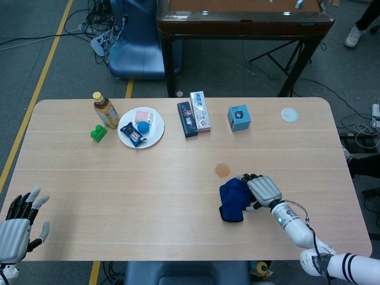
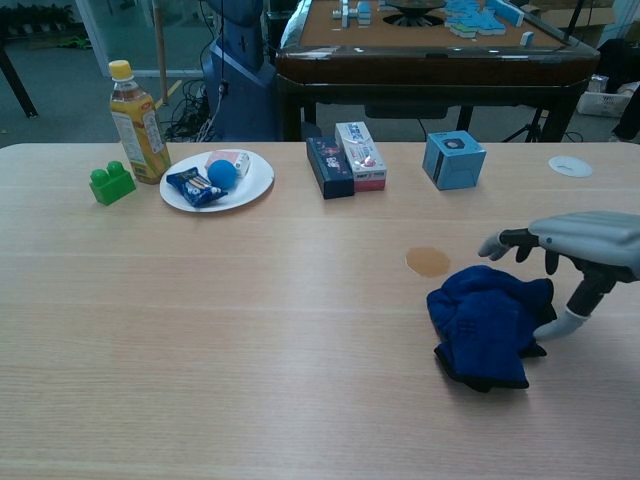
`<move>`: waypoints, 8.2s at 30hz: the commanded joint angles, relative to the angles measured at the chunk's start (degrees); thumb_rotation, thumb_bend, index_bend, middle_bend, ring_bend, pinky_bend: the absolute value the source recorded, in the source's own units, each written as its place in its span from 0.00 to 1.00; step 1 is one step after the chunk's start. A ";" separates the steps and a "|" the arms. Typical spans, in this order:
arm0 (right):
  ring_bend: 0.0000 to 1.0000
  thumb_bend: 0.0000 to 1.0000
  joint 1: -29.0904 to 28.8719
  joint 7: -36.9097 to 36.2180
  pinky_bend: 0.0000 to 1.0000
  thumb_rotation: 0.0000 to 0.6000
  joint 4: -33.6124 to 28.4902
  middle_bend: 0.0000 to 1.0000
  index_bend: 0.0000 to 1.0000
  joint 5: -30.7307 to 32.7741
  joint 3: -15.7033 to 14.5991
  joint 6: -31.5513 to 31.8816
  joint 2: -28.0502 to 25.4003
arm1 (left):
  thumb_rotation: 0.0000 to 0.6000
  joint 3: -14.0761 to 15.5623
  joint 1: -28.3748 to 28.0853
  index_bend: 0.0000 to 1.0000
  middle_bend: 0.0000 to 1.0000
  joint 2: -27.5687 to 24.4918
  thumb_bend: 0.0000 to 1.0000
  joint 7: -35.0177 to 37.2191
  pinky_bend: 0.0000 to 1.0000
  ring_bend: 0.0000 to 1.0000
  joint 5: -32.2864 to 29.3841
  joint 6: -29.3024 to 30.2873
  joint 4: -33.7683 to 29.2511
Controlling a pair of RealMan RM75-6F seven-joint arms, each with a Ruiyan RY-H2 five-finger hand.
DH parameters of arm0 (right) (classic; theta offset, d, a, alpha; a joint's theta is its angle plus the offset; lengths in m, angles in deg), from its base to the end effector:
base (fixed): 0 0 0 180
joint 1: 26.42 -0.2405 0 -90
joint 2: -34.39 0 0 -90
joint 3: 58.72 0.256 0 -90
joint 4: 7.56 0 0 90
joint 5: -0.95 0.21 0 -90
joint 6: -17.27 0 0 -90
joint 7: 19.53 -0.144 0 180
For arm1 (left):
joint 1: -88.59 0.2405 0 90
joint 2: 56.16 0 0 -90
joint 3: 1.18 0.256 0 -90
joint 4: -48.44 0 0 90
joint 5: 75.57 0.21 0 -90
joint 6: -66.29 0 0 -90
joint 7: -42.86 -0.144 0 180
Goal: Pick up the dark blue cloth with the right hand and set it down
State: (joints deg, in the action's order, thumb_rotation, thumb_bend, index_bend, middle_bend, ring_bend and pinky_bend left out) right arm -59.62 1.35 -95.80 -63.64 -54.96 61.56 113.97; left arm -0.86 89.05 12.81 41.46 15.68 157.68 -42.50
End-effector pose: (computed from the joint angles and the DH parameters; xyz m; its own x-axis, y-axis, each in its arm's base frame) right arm -0.2394 -0.2894 -0.0036 0.5413 -0.4975 0.6778 -0.8408 -0.3251 0.4328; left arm -0.3084 0.1403 0.1366 0.3659 -0.0163 0.9305 0.9305 -0.0138 -0.3661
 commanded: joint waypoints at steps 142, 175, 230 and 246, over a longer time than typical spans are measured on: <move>0.41 0.51 -20.03 5.04 0.47 1.00 37.16 0.46 0.68 3.11 4.96 -5.49 29.49 | 1.00 0.62 2.82 0.17 0.00 -0.70 0.44 3.40 0.00 0.05 -1.33 1.17 2.10; 0.42 0.51 -17.65 1.91 0.48 1.00 26.56 0.47 0.68 -1.73 2.40 -6.23 24.68 | 1.00 0.79 2.36 0.17 0.00 -0.48 0.44 2.61 0.00 0.05 -0.18 0.98 1.56; 0.41 0.49 -11.09 -5.63 0.49 1.00 0.99 0.44 0.64 -15.49 -4.34 5.88 6.54 | 1.00 0.92 2.31 0.17 0.00 -0.75 0.44 2.64 0.00 0.05 0.94 1.48 0.95; 0.12 0.16 -8.26 -9.48 0.25 1.00 -7.17 0.11 0.07 -23.39 -7.55 9.53 -0.89 | 1.00 1.25 2.74 0.17 0.00 -1.10 0.44 2.37 0.00 0.05 1.71 2.51 0.25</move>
State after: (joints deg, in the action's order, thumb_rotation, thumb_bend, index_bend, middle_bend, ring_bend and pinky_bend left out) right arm -68.02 -7.96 -102.12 -87.03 -62.36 71.38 113.75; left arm 0.39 91.78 11.72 43.83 17.38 160.18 -42.26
